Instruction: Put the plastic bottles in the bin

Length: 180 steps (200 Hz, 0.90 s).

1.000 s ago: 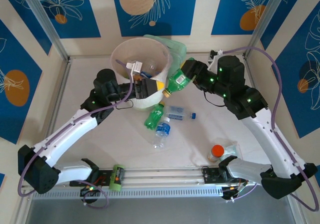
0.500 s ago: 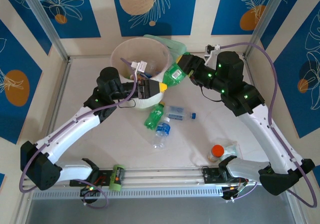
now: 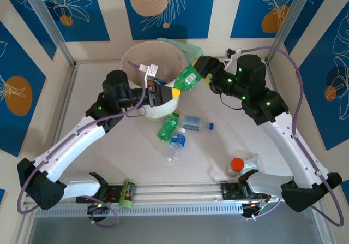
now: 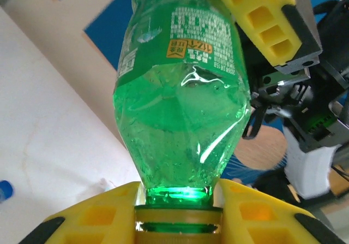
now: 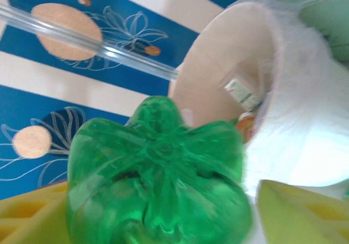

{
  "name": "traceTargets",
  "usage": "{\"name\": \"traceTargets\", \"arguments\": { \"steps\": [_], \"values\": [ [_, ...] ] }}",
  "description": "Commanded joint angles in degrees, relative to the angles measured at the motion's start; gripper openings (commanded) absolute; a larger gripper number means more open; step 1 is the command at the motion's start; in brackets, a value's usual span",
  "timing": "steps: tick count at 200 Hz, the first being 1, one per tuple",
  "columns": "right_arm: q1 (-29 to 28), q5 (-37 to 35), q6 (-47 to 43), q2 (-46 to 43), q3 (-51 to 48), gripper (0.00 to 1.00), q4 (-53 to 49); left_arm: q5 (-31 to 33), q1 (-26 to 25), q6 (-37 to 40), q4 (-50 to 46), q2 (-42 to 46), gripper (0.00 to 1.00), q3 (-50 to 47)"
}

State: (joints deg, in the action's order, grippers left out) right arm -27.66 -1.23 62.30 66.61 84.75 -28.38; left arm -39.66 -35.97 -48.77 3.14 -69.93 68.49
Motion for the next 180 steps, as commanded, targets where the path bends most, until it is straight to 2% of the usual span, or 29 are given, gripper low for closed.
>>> {"name": "traceTargets", "arguments": {
  "steps": [1,22,49,81,106,135,153,170,180],
  "values": [
    [3.8,-4.1,-0.2,0.2,3.3,0.83,-12.0,9.4,2.3,5.3,-7.1,2.0,0.29,5.5],
    [9.8,-6.0,1.5,1.8,4.4,0.84,-24.3,11.9,4.2,6.6,-9.6,1.3,0.29,9.1],
    [14.9,-4.5,2.3,0.6,-3.6,0.78,-25.9,15.9,6.4,9.9,-15.2,-1.1,0.29,16.1],
    [14.9,-4.3,1.7,1.2,-10.4,0.76,-25.2,22.6,9.6,12.0,-23.6,-5.4,0.27,22.5],
    [15.0,-2.8,-0.8,3.2,-13.2,0.76,-23.8,23.1,12.3,10.1,-25.6,-8.2,0.27,22.7],
    [14.5,-2.2,-6.8,9.2,-12.3,0.76,-24.4,22.0,13.5,8.6,-26.7,-10.5,0.28,22.1],
    [13.9,-3.3,-10.3,13.5,-9.9,0.76,-26.4,22.0,13.6,8.5,-26.0,-10.8,0.37,21.3],
    [13.3,-3.8,-12.6,16.7,-8.3,0.76,-27.1,21.5,13.5,8.2,-25.6,-10.9,0.61,20.8],
    [13.1,-3.3,-13.8,18.0,-7.8,0.76,-26.4,21.2,13.6,8.1,-25.1,-10.7,0.7,20.6]
  ]
}}
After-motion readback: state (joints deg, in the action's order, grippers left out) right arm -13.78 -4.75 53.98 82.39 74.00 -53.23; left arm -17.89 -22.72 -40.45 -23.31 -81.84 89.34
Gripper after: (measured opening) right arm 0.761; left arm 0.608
